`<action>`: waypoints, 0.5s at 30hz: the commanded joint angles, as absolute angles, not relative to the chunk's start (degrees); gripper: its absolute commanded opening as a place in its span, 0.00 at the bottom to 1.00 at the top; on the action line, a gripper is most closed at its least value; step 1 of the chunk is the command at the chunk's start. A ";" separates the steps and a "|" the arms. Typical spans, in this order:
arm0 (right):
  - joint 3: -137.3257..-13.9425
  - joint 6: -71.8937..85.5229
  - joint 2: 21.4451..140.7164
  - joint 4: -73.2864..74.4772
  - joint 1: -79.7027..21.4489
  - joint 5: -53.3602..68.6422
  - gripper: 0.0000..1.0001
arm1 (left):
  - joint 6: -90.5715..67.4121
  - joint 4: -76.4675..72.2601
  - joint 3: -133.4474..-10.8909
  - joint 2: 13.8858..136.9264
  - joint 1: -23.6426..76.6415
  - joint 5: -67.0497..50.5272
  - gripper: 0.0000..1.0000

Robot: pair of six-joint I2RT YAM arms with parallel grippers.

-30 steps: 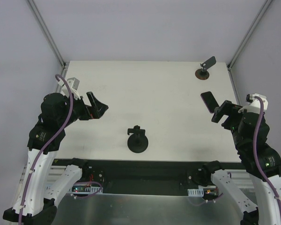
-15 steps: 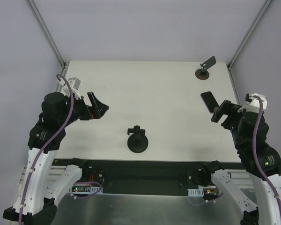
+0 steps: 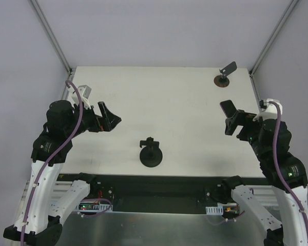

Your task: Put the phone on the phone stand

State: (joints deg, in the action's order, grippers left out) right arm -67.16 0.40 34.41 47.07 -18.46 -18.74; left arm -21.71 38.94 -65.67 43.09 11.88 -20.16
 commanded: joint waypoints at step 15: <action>-59.78 7.01 58.18 26.73 -48.33 13.71 0.96 | -20.13 38.50 -62.67 44.21 11.43 -30.41 0.98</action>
State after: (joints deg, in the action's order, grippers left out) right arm -60.97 2.66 57.10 37.98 -43.70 11.33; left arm -20.71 39.35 -63.46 45.91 11.88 -28.23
